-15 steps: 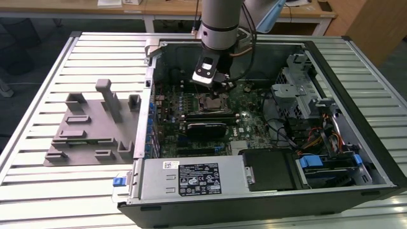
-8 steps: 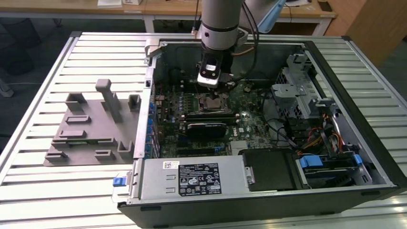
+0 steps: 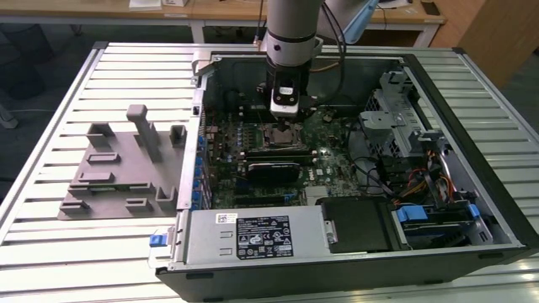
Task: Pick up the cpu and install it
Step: 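Close the cpu cover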
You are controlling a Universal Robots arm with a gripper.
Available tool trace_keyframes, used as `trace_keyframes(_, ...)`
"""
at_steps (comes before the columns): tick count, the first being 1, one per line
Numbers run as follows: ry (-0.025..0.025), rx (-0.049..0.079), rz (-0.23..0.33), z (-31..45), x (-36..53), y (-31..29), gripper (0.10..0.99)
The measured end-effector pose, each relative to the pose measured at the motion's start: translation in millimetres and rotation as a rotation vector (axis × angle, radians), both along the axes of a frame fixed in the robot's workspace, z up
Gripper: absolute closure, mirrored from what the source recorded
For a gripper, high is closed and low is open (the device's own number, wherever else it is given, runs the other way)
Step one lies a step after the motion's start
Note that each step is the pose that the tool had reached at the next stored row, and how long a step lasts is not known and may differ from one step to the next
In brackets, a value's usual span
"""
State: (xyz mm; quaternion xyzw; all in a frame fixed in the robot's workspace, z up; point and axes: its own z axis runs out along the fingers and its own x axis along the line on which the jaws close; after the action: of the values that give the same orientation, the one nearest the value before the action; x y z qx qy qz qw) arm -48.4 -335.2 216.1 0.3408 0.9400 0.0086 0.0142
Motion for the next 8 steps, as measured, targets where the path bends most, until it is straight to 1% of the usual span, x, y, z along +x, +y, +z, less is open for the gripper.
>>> trace_keyframes(8, 0.0000, 0.000, 0.146, -0.3, 0.0, 0.0, 0.980)
